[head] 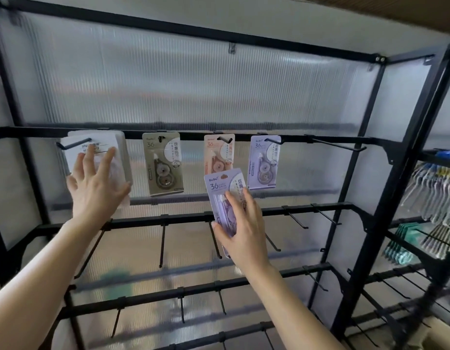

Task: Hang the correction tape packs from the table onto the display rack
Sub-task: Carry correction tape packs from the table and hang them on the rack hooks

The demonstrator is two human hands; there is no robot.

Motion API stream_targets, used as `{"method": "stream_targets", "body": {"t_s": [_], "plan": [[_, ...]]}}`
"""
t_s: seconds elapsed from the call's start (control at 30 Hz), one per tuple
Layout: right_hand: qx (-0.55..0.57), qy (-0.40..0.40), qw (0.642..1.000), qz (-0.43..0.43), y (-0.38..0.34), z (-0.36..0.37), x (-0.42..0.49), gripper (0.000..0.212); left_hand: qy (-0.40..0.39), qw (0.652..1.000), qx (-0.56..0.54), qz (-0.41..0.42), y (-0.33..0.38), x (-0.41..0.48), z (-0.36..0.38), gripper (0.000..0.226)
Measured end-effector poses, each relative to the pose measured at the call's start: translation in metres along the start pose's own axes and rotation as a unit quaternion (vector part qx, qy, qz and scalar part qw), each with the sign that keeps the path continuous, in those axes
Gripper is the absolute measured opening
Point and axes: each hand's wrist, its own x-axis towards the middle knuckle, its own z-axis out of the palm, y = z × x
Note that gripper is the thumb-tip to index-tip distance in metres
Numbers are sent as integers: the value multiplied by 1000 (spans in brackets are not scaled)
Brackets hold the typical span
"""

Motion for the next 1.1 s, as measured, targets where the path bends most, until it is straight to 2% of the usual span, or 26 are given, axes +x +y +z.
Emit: {"method": "stream_targets", "body": {"t_s": [0.27,0.37,0.5,0.8,0.93,1.1], "plan": [[-27,11,999,23,21,-14,6,62,-12,999,42,-6,0,19,18,86],[-35,14,999,30,25,-16,3,62,14,999,35,-17,7,9,24,84],[-24,21,998,50,29,-21,-3,62,32,999,-8,32,22,-20,35,79],[-43,65,994,76,35,-49,-21,60,-66,983,-74,156,93,-93,63,71],[-46,77,993,81,44,-62,-24,60,-126,973,-78,177,120,-116,79,73],[-44,89,993,71,61,-70,-14,60,-158,967,-69,189,145,-127,103,74]]}}
